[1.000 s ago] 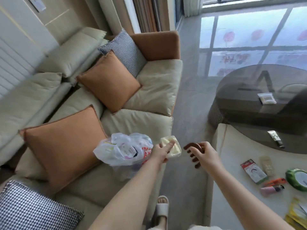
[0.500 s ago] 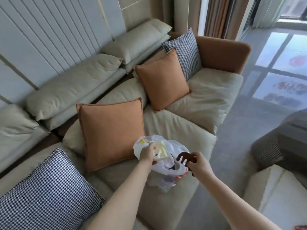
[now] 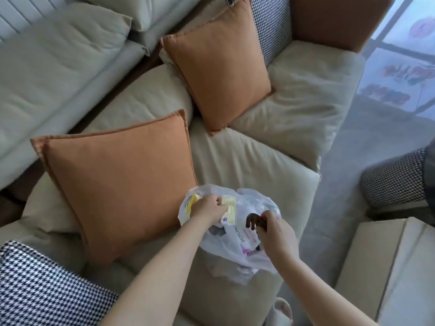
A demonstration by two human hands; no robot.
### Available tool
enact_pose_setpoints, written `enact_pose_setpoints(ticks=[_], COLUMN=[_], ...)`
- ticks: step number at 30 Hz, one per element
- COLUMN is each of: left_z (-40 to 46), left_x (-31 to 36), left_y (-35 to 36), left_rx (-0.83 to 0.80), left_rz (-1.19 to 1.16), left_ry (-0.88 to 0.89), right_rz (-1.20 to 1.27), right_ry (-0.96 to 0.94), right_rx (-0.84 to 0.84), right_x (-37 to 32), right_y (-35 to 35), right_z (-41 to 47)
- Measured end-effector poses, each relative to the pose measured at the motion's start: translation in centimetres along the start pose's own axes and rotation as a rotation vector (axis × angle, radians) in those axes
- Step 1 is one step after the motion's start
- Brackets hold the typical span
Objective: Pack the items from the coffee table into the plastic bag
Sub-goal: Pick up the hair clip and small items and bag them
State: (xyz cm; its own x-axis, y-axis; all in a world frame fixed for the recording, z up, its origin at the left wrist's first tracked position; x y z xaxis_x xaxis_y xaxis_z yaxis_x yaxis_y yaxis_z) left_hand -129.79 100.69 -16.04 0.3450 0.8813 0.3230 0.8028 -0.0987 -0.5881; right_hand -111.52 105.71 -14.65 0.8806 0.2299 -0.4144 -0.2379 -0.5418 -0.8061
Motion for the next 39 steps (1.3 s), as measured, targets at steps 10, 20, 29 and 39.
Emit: enact_pose_setpoints(ticks=[10,20,29,39], left_z=[0.7,0.3,2.7,-0.6], left_x=[-5.1,-8.9,-12.8,-11.2], left_y=[6.2,8.1,7.4,2.5], left_rx=[-0.15,0.242,0.256,0.486], left_rz=[0.213,0.113,-0.734,-0.871], left_ry=[0.025,-0.02,-0.6,-0.23], right_rz=[-0.089,-0.12,-0.072,0.372], right_ry=[-0.28,-0.293,-0.218,-0.097], right_rx=[-0.247,-0.226,-0.298,-0.027], right_x=[0.1,-0.7,-2.1,-2.2], right_y=[4.2,7.1,7.4,-1.2], right_z=[3.9,8.7,10.6,11.2])
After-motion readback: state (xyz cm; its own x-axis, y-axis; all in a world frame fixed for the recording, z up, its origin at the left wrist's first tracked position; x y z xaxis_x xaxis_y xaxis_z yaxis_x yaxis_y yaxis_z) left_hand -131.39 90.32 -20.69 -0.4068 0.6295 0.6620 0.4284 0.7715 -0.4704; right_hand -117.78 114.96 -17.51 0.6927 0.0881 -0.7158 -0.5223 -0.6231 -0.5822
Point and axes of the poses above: each hand's wrist, its own z-axis towards the middle knuckle, its own y-axis out of the palm, x = y × z, the point moved 3 cm from there along z, towards the middle knuckle, and after that the axes turned 4 degrees about -y, right-handed, at the moved point
